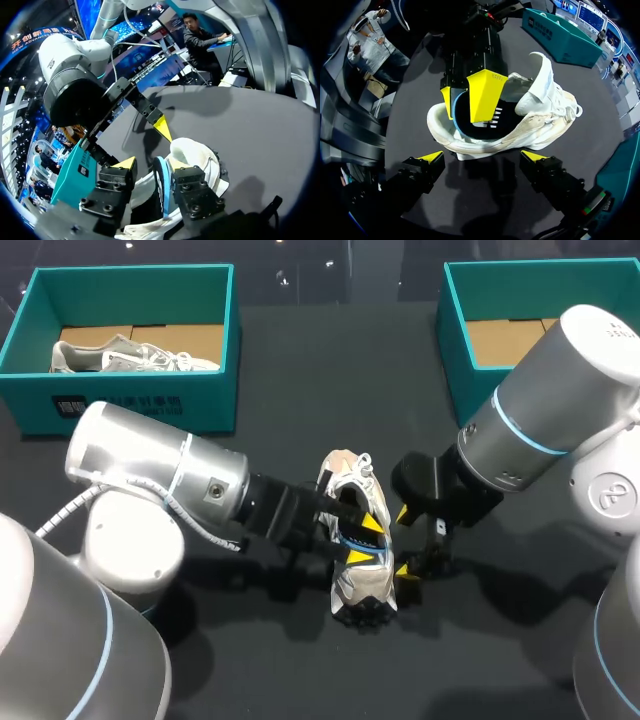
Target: Take the shoe out of the shoebox, open the shoe tongue, remove and reinsert the insole, then place the shoe into the shoebox
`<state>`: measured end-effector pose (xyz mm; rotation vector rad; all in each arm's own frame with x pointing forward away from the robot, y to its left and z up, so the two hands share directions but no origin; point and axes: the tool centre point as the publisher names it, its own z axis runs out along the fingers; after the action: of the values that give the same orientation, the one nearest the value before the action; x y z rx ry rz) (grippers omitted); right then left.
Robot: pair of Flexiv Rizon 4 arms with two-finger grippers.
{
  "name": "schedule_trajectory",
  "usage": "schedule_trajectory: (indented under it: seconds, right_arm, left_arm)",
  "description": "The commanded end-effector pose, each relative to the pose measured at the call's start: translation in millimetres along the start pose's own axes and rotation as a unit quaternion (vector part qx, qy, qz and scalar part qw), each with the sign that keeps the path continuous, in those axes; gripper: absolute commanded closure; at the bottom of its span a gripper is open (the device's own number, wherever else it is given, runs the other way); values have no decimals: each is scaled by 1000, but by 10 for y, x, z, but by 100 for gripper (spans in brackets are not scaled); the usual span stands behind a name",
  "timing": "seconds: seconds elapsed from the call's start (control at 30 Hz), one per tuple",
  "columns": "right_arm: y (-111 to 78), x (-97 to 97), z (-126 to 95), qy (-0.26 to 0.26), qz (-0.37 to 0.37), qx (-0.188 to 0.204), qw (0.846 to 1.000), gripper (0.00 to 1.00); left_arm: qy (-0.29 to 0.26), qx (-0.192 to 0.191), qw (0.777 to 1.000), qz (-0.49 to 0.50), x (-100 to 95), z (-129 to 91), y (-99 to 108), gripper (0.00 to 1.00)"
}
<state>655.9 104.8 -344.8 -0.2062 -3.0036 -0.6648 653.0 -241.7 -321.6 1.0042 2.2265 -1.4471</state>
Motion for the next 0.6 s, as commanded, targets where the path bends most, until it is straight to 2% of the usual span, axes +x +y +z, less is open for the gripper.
schedule_trajectory:
  seconds: [0.03,0.6]
  right_arm:
    - [-111,20,-157,-1,2,-1,1000,0]
    - [-539,-47,-599,21,9,5,1000,0]
  left_arm:
    - [29,-8,1000,-3,-8,-97,-34,61]
    - [103,-25,994,-8,99,-523,13,59]
